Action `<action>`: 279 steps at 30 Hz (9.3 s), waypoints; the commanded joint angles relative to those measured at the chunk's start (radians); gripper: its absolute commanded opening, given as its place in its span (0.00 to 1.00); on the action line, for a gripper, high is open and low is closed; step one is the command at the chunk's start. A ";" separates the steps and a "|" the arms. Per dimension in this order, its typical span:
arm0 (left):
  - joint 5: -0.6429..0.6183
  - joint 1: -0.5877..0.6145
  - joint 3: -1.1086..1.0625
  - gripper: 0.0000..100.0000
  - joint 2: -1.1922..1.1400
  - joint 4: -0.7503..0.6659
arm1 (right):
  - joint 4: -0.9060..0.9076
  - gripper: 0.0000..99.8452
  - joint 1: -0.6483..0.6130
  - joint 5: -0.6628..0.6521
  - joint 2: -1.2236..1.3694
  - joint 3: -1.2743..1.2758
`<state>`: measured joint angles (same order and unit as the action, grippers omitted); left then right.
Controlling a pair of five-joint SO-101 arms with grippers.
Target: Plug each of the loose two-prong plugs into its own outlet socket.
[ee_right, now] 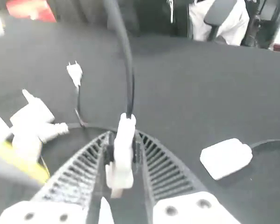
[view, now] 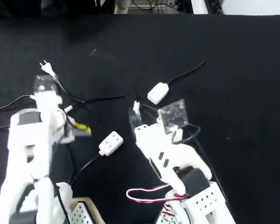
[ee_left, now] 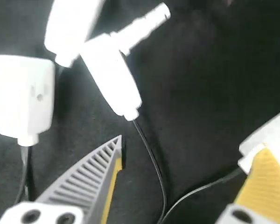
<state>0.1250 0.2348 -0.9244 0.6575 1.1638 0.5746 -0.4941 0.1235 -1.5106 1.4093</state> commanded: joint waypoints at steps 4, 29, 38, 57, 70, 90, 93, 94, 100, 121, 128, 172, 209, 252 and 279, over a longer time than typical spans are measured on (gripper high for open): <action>-0.028 -0.180 -0.180 0.41 0.402 -0.031 | -0.098 0.01 -0.163 0.064 0.090 -0.133; -0.252 -0.229 -0.467 0.41 1.168 0.031 | -0.075 0.01 -0.295 0.219 0.286 -0.145; -0.252 -0.179 -0.501 0.41 1.163 -0.025 | 0.072 0.01 -0.295 0.212 0.294 -0.223; 0.195 -0.162 -0.495 0.41 1.163 0.172 | 0.249 0.01 -0.247 -0.063 0.631 -0.426; 0.241 0.093 -0.608 0.41 1.166 0.163 | -0.061 0.01 -0.178 -0.066 0.631 -0.127; 0.219 0.168 -0.671 0.41 1.165 0.140 | -0.141 0.01 -0.173 0.014 0.636 -0.077; 0.219 0.168 -0.671 0.41 1.165 0.140 | -0.135 0.01 -0.172 0.032 0.679 -0.110; 0.219 0.168 -0.673 0.41 1.165 0.140 | -0.135 0.01 -0.166 0.032 0.704 -0.120; 0.219 0.168 -0.676 0.41 1.165 0.138 | -0.071 0.01 -0.133 0.034 0.839 -0.219; 0.219 0.168 -0.676 0.41 1.165 0.138 | -0.101 0.01 -0.181 0.031 1.003 -0.263; 0.219 0.168 -0.676 0.41 1.165 0.138 | 0.009 0.01 -0.181 0.026 1.059 -0.337; 0.221 0.168 -0.676 0.41 1.165 0.138 | 0.063 0.03 -0.186 -0.157 1.193 -0.409; 0.107 0.254 -0.618 0.41 1.163 0.081 | 0.847 0.26 0.339 -0.014 0.846 -1.184; 0.227 0.228 -0.702 0.39 1.082 0.002 | 0.712 0.03 0.259 0.328 2.146 -1.768; 0.229 0.228 -0.705 0.39 1.082 -0.005 | 0.439 0.01 -0.077 -1.115 1.363 -0.929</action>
<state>0.3491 0.4542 -1.6318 1.7407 1.1776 1.0518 -0.5355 -0.7526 -0.0591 0.4196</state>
